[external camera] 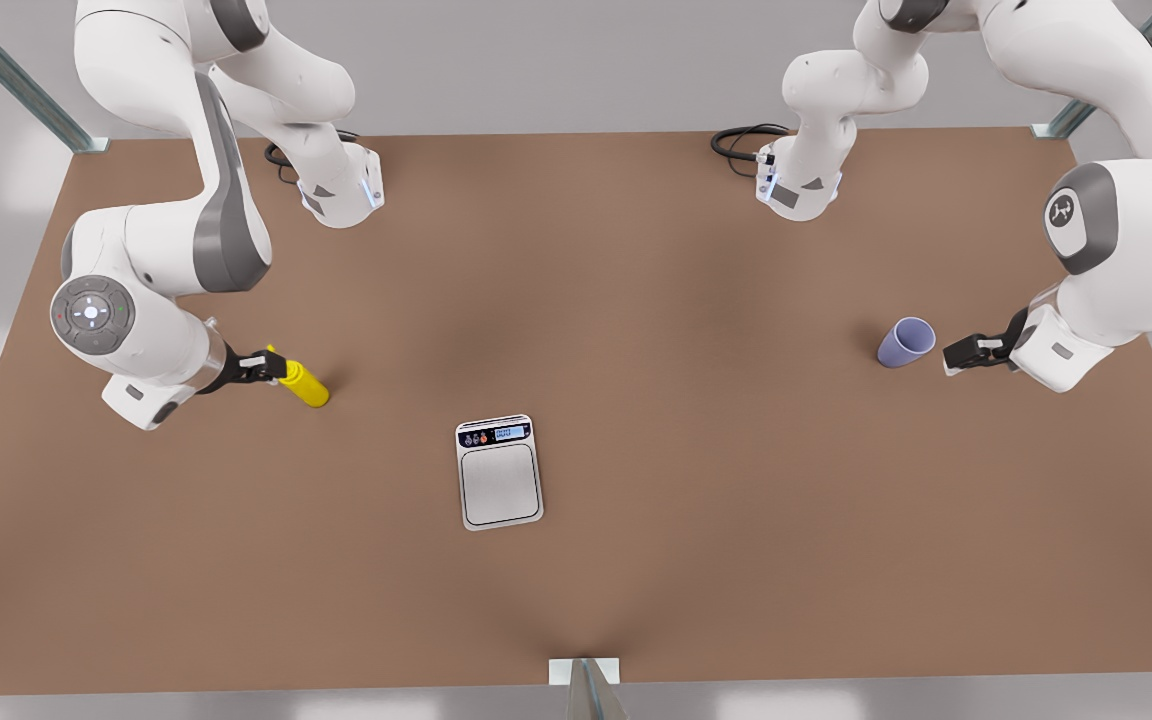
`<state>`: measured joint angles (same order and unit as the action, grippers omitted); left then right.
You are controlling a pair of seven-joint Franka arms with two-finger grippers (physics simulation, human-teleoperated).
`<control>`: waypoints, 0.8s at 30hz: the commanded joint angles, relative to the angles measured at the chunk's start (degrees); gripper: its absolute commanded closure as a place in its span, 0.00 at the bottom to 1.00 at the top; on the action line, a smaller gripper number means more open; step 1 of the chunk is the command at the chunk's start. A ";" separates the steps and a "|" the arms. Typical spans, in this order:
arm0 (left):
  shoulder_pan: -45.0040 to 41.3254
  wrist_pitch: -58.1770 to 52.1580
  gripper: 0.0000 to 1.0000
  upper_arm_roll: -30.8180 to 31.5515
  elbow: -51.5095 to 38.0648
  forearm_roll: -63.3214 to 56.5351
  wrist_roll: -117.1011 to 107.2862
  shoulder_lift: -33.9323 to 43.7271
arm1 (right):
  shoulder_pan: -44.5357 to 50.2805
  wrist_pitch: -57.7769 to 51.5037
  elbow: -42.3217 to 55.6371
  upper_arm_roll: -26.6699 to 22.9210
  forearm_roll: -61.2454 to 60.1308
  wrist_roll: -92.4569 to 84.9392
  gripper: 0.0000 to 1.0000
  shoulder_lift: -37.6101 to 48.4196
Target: Move cup to the weight, pick up sauce bottle, pour sauce
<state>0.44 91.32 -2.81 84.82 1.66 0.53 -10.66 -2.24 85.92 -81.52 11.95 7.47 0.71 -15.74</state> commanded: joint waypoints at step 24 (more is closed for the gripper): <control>5.80 38.14 0.00 -10.90 46.23 0.71 11.60 4.95 | -29.66 -6.30 -4.69 0.18 -44.73 -100.54 0.00 -15.02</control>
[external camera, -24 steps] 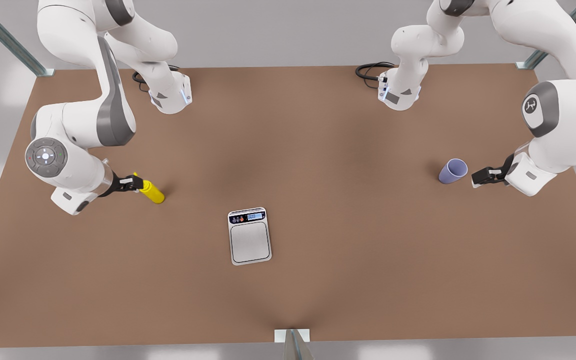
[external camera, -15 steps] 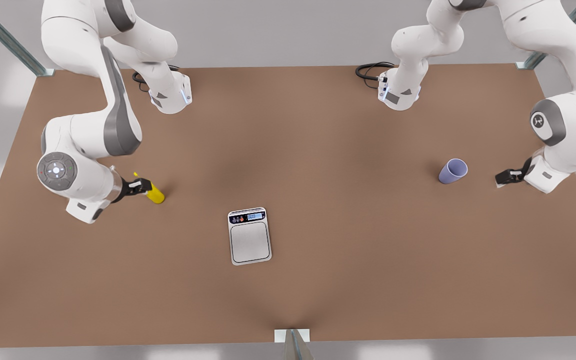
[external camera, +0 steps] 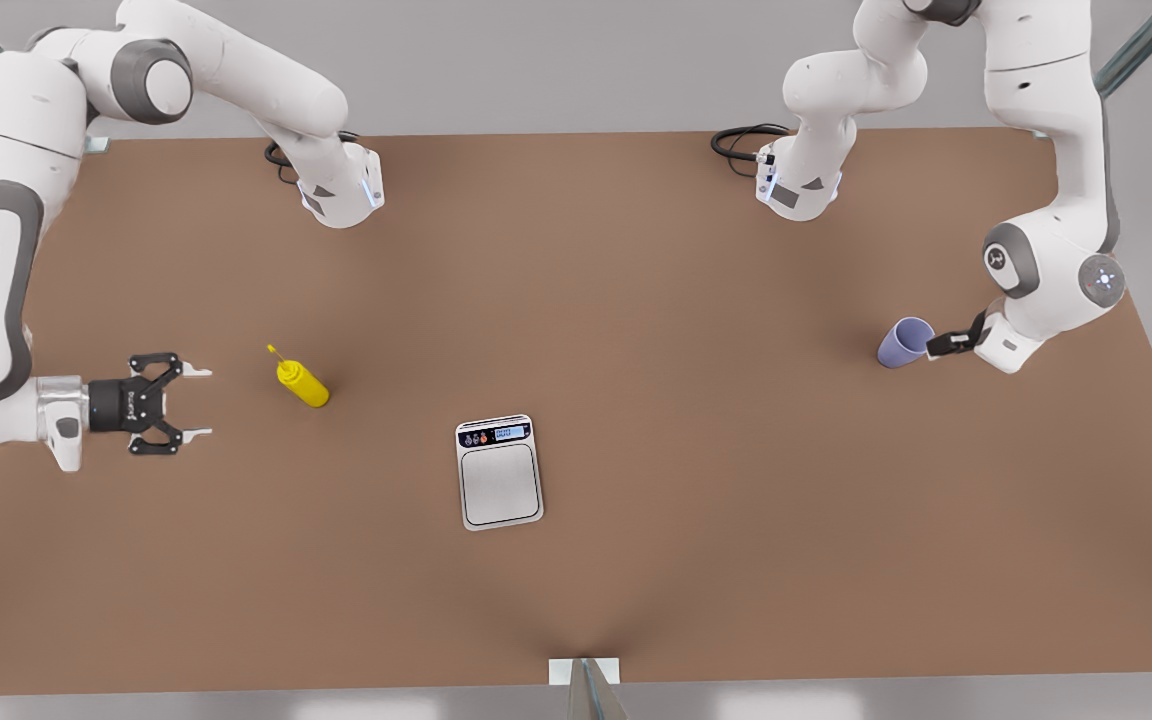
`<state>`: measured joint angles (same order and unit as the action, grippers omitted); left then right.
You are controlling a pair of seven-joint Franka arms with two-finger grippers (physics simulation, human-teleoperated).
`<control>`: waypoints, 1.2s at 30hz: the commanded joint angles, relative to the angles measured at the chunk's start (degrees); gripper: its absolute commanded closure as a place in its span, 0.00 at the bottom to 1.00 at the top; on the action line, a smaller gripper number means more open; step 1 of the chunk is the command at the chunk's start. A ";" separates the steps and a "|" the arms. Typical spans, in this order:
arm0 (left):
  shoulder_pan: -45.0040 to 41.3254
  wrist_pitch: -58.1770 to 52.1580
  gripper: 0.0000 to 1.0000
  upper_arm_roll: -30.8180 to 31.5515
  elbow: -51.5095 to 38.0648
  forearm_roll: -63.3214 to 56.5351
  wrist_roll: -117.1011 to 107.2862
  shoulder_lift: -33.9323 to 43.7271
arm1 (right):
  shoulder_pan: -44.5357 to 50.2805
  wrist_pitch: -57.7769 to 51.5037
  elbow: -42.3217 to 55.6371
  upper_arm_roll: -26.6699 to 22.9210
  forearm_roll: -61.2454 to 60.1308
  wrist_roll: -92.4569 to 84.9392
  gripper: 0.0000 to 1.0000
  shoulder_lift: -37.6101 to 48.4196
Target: Move cup to the weight, pick up sauce bottle, pour sauce
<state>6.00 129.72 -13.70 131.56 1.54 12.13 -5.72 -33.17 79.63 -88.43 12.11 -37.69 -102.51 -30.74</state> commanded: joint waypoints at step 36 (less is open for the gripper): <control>0.33 6.25 0.45 -2.38 6.69 1.18 -0.09 -5.97 | -6.83 9.75 -20.99 0.28 -8.36 -40.49 0.00 -12.85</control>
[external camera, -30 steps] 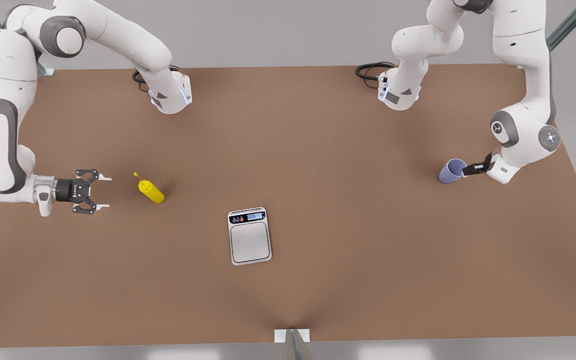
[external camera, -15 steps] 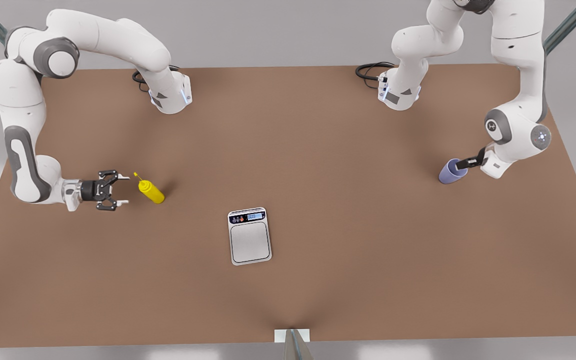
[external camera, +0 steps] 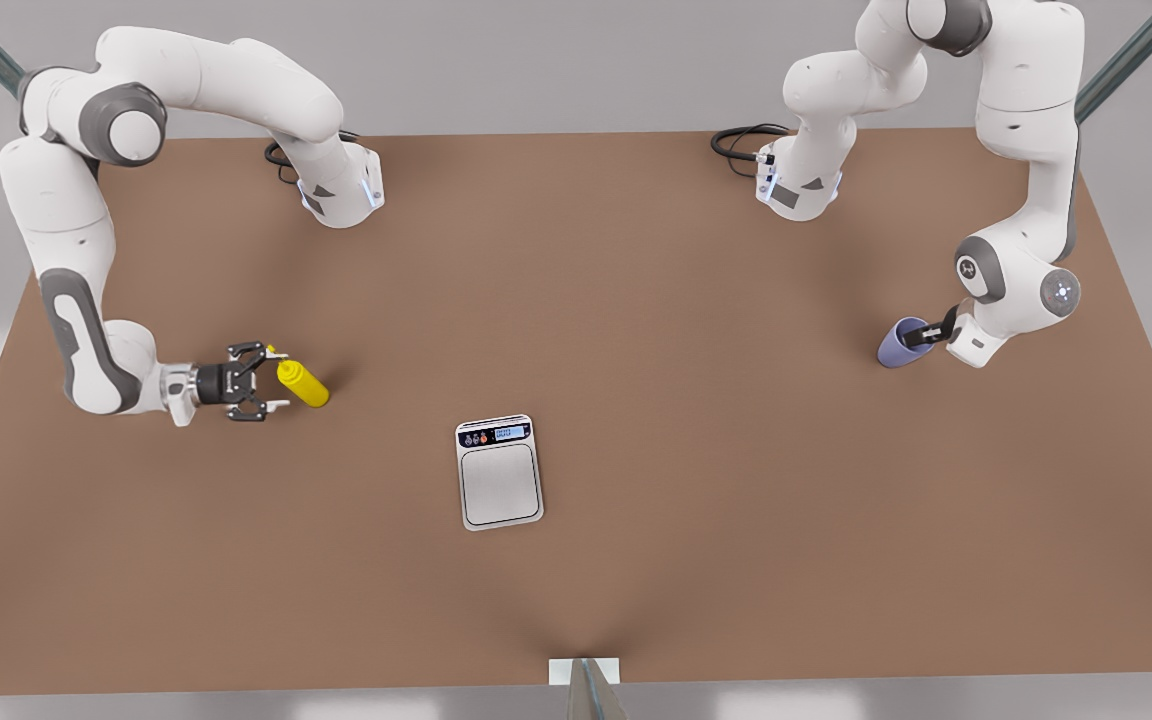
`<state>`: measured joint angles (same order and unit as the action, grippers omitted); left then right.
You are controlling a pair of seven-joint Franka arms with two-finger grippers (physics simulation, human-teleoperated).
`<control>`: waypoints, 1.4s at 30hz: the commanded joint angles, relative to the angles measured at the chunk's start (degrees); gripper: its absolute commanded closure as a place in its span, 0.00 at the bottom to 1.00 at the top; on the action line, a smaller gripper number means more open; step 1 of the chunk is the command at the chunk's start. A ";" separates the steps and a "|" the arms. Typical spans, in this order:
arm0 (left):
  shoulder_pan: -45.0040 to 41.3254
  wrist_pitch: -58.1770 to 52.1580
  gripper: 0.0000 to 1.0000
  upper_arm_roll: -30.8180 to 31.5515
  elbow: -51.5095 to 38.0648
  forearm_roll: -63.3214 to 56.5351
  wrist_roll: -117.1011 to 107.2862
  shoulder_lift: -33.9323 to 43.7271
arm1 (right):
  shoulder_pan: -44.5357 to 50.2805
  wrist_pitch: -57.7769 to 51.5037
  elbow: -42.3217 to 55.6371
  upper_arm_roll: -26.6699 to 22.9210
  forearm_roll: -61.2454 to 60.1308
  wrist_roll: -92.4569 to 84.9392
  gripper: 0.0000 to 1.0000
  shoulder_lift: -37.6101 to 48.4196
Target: Move cup to the weight, pick up sauce bottle, pour sauce
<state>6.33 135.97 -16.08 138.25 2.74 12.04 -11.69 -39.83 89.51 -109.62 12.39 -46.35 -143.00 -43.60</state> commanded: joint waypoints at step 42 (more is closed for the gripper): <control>-42.18 -19.78 0.79 18.98 -70.13 5.09 -92.54 -30.93 | 15.75 -6.46 26.03 5.19 8.91 29.44 0.54 2.99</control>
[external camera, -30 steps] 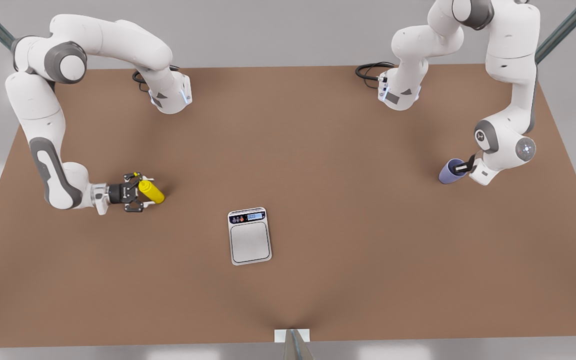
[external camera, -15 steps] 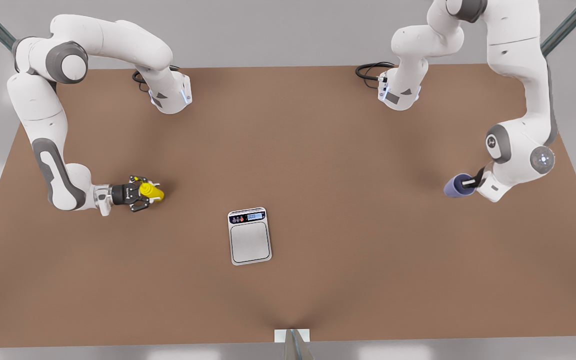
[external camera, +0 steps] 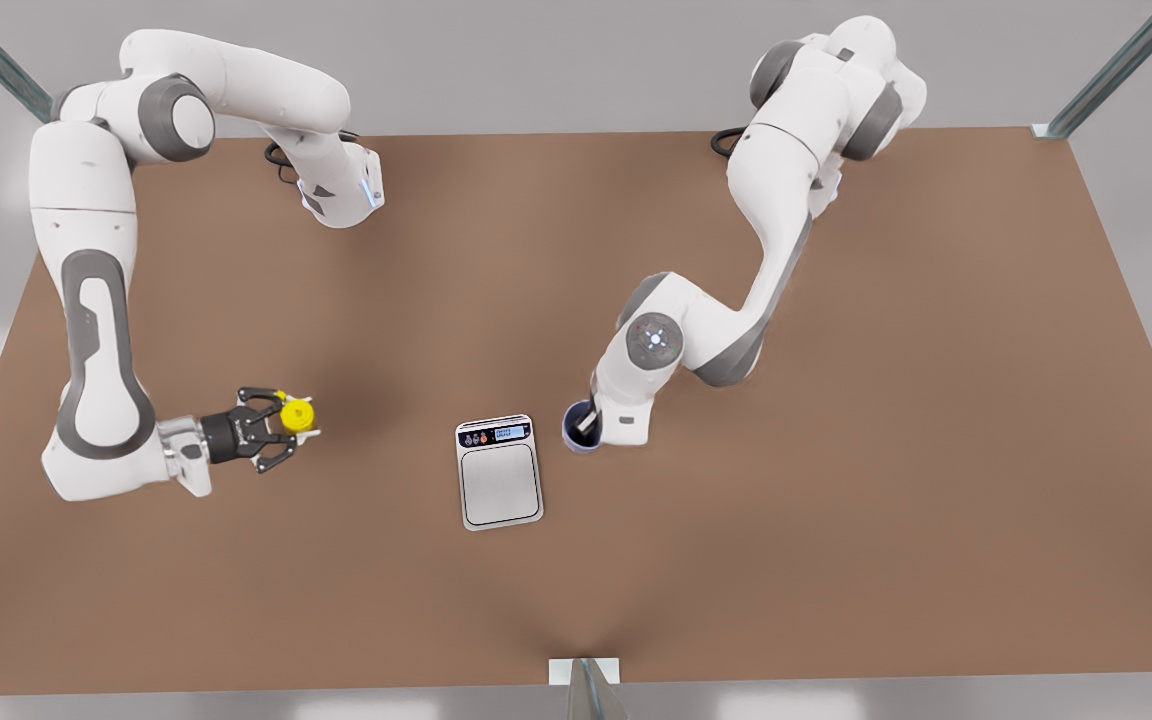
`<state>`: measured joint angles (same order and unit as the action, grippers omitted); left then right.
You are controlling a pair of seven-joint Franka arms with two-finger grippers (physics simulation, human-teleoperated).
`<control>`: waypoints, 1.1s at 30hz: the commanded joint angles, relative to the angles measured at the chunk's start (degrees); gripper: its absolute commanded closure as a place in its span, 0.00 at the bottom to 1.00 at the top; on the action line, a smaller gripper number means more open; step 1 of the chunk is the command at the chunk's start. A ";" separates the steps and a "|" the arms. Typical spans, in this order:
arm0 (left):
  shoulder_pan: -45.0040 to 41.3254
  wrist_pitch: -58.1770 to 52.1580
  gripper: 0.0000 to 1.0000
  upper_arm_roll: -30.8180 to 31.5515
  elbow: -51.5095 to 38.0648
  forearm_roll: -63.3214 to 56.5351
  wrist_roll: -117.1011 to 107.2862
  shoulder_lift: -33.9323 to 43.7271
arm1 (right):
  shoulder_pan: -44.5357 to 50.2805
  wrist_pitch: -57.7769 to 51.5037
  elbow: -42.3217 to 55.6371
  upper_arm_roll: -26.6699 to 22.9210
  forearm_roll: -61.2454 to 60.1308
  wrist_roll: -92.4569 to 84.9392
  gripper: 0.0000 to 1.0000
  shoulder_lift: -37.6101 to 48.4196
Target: Move cup to the weight, pick up sauce bottle, pour sauce
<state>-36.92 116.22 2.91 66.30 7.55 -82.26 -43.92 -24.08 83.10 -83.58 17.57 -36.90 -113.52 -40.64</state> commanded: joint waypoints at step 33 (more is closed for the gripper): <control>-4.47 23.88 0.00 -0.18 -8.30 -3.16 -1.58 -14.79 | 3.52 2.51 3.34 -0.16 7.90 0.14 0.52 -0.14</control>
<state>-41.40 140.10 2.73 58.01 4.34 -83.81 -58.72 -20.57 85.61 -80.23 17.39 -28.93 -113.45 -40.79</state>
